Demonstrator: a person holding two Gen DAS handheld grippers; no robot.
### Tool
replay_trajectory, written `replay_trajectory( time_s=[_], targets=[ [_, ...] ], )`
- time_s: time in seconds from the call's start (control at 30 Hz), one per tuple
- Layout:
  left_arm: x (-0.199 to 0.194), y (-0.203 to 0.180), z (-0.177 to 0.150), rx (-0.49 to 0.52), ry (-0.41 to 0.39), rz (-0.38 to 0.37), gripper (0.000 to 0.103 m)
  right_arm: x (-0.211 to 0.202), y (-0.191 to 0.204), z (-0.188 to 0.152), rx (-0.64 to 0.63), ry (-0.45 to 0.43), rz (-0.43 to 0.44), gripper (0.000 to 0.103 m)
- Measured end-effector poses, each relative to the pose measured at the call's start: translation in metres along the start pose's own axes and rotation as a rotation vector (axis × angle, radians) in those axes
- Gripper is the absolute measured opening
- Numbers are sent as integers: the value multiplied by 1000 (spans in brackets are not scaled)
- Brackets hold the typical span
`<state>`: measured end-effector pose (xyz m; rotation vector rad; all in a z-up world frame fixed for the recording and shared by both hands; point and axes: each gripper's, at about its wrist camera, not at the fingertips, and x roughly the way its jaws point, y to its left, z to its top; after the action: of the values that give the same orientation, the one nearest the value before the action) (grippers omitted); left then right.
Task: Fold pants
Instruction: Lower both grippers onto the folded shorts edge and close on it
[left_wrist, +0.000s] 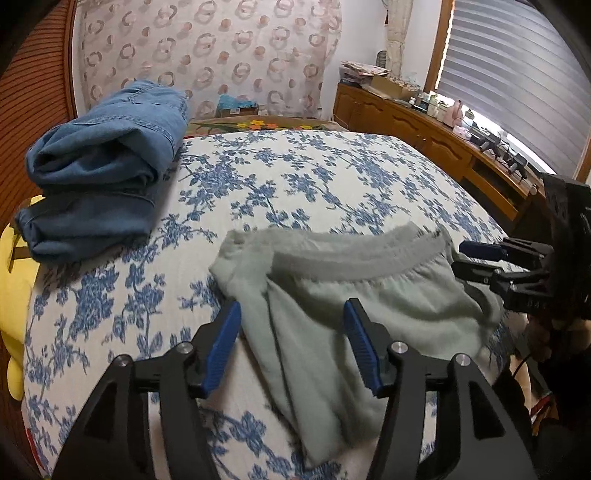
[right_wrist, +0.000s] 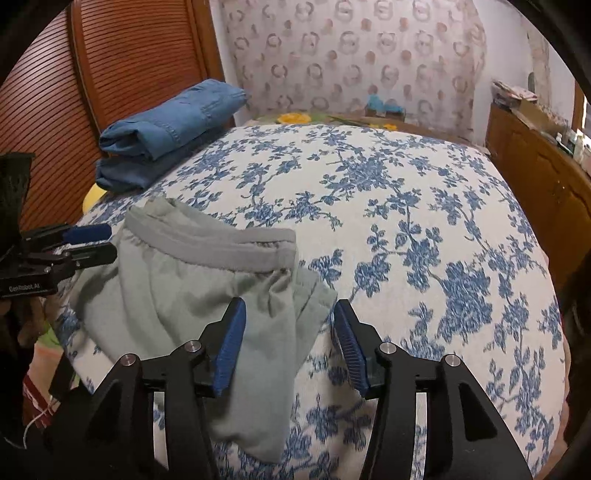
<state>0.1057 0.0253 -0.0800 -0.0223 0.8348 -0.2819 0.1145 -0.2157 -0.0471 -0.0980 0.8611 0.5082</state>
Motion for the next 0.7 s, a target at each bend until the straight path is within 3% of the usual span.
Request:
replay_trajectory(
  time_s=[0.5, 0.7],
  targets=[
    [28, 13, 6, -22, 60, 33, 58, 18, -2, 11, -14, 11, -30, 52],
    [29, 11, 3, 5, 26, 45, 60, 21, 0, 10, -21, 28, -42, 55]
  ],
)
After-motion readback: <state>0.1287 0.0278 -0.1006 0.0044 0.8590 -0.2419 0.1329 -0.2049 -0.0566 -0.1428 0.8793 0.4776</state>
